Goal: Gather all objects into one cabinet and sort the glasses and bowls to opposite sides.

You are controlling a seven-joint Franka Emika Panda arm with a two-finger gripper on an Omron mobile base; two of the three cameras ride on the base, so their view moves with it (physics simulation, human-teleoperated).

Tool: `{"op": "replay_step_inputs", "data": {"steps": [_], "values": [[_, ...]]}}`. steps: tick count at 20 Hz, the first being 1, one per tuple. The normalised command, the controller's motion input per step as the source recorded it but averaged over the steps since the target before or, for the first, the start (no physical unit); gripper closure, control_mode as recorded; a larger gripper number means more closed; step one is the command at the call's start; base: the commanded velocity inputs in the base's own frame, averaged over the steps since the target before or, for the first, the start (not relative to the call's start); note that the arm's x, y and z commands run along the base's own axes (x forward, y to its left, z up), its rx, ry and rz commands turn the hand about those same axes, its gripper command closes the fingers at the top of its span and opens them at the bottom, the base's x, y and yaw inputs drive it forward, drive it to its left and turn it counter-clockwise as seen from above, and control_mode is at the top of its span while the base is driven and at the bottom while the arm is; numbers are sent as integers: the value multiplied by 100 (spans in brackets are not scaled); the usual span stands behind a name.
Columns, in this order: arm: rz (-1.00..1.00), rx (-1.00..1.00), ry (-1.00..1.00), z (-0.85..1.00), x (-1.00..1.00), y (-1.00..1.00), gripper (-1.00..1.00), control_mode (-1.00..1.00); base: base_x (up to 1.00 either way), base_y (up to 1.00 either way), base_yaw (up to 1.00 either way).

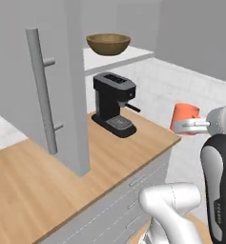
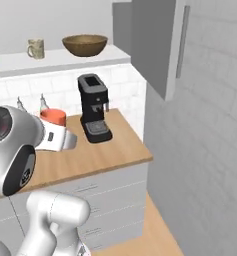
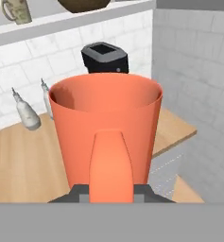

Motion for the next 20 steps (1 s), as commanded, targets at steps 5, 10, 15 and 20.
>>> {"op": "replay_step_inputs", "data": {"steps": [5,10,15,20], "values": [[0,0,0,0,0,0,100,100,88,-9,62],[0,0,0,0,0,0,100,100,56,-8,62],[0,0,0,0,0,0,100,100,21,-18,48],[0,0,0,0,0,0,100,100,88,-4,13]]}}
